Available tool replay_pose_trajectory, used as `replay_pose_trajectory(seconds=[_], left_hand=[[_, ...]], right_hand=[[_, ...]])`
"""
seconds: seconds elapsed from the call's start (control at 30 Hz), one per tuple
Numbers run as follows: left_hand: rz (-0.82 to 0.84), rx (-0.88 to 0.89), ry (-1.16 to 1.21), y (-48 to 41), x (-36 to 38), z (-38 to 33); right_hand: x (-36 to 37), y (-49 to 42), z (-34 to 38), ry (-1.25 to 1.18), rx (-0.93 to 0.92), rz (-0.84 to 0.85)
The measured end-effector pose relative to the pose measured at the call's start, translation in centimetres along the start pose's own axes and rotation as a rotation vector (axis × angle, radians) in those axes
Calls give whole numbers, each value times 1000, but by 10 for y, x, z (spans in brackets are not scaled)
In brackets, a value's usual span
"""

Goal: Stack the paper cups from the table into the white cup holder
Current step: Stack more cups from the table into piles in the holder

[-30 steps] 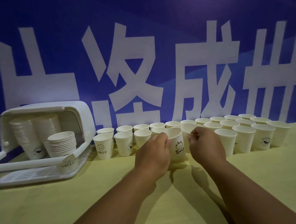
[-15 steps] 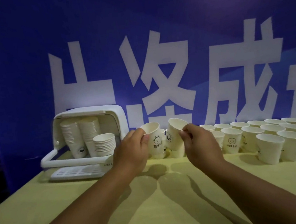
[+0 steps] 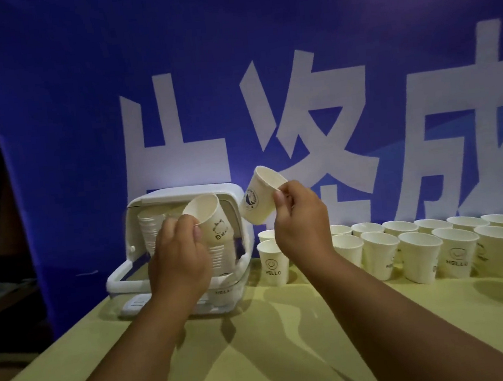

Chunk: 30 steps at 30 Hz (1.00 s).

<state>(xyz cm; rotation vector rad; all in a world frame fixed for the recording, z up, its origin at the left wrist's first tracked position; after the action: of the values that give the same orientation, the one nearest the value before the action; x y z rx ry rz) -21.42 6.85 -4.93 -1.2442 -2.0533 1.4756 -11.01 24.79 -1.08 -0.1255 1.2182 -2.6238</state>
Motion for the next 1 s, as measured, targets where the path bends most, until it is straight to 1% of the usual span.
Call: replay_pose_trajectory(seconds=[0.2, 0.33, 0.4, 0.43, 0.57, 0.7, 0.77, 0.83, 0.9, 1.0], left_hand=[[106, 30, -139, -2, 2, 3], [242, 109, -257, 4, 6, 5], [306, 92, -209, 8, 9, 5], [321, 52, -157, 9, 9, 5], [306, -102, 19, 12, 9, 10], [299, -149, 87, 16, 9, 14], [279, -143, 109, 17, 9, 15], [264, -134, 140, 17, 8, 16], [265, -133, 159, 18, 9, 17], [226, -154, 163, 19, 11, 20]], right_hand=[[32, 3, 15, -74, 51, -14], [39, 9, 12, -43, 6, 28], [41, 11, 12, -30, -18, 56], [42, 13, 13, -17, -34, 76], [49, 20, 15, 47, -117, 214], [58, 31, 16, 109, -184, 415], [61, 35, 13, 71, -147, 455], [61, 36, 9, -17, -29, 439], [63, 38, 3, -47, 76, 429], [67, 47, -3, 23, 77, 478]])
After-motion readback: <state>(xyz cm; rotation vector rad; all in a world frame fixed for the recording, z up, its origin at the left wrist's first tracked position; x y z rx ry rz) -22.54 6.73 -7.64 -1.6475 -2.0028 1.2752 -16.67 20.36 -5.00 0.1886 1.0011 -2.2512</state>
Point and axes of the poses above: each hand's wrist, its own y-axis away from the middle knuckle, its own x-axis out of the palm, z = x × y, the point moved 3 cm from there along -y, towards the middle knuckle, and after that the axes turned 14 degrees about -z, right-handed, at the moved point
